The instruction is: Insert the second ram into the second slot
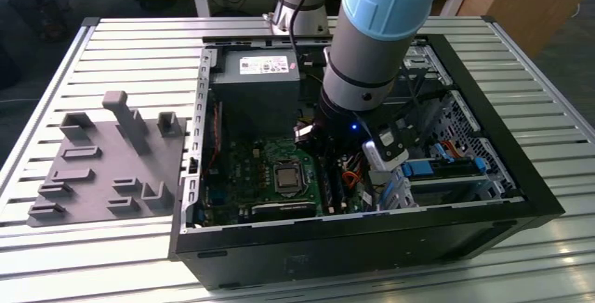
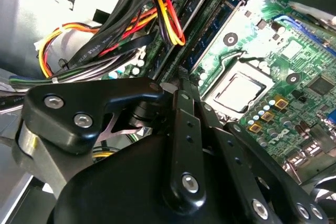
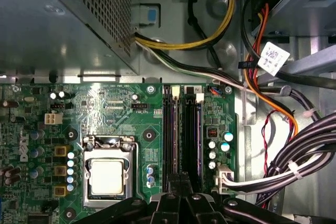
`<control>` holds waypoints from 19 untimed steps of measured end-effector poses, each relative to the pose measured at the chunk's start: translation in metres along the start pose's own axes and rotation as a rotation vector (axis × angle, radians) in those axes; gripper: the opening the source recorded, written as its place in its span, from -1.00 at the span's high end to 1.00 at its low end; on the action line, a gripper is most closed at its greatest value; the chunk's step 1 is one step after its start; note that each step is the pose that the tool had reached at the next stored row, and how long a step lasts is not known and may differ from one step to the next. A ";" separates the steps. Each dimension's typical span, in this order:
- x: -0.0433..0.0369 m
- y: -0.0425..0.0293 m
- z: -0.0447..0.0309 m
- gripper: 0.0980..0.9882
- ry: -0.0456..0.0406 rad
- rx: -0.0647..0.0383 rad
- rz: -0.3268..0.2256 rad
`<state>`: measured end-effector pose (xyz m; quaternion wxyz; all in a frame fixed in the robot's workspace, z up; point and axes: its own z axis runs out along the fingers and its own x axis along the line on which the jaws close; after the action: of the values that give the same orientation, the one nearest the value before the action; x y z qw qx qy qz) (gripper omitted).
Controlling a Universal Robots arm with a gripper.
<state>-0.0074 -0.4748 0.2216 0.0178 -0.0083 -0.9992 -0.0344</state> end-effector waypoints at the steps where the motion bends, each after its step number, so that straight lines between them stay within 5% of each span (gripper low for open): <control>1: 0.0001 0.0001 -0.0024 0.98 0.0001 -0.001 0.000; 6: 0.0004 0.0005 -0.0104 0.98 0.0005 -0.004 0.000; 19: 0.0003 0.0054 -0.0053 0.98 0.0005 -0.004 0.000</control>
<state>-0.0074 -0.4698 0.2273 0.0181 -0.0083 -0.9991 -0.0362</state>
